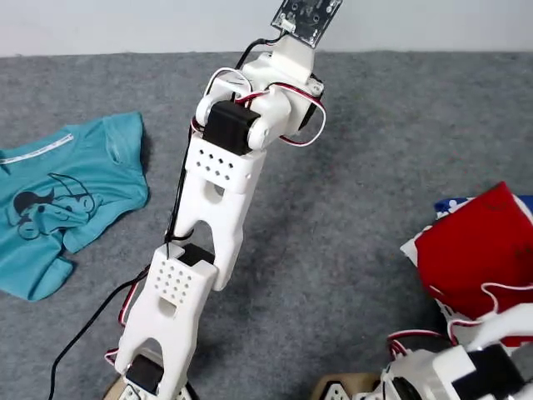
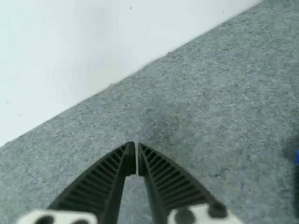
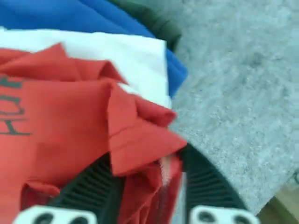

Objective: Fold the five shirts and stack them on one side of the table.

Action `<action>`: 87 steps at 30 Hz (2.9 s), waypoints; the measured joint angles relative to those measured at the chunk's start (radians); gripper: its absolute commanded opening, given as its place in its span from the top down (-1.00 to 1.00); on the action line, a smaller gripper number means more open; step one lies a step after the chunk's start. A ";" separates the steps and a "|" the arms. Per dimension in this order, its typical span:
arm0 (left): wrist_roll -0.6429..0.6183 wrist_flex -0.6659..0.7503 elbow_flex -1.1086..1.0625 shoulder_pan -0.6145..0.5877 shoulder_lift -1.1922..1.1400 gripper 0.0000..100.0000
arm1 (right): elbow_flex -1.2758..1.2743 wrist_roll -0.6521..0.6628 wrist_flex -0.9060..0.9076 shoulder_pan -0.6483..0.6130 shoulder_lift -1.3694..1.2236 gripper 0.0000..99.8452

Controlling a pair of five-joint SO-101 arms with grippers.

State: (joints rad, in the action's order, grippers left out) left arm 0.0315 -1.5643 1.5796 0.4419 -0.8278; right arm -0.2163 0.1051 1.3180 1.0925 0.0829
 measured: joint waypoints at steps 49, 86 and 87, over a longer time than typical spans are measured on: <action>0.000 0.000 0.000 0.002 -0.130 0.97 | 0.112 0.221 0.396 -0.245 0.098 0.88; 0.000 0.000 0.000 0.002 -0.130 0.97 | -0.120 0.203 0.308 -0.224 0.605 0.87; 0.000 0.000 0.000 0.002 -0.130 0.97 | -0.083 0.213 0.348 -0.224 0.624 0.87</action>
State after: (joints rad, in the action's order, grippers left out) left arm 0.0315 -1.5643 1.5796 0.4434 -0.9582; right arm -0.2992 0.3184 1.6663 0.8684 0.7073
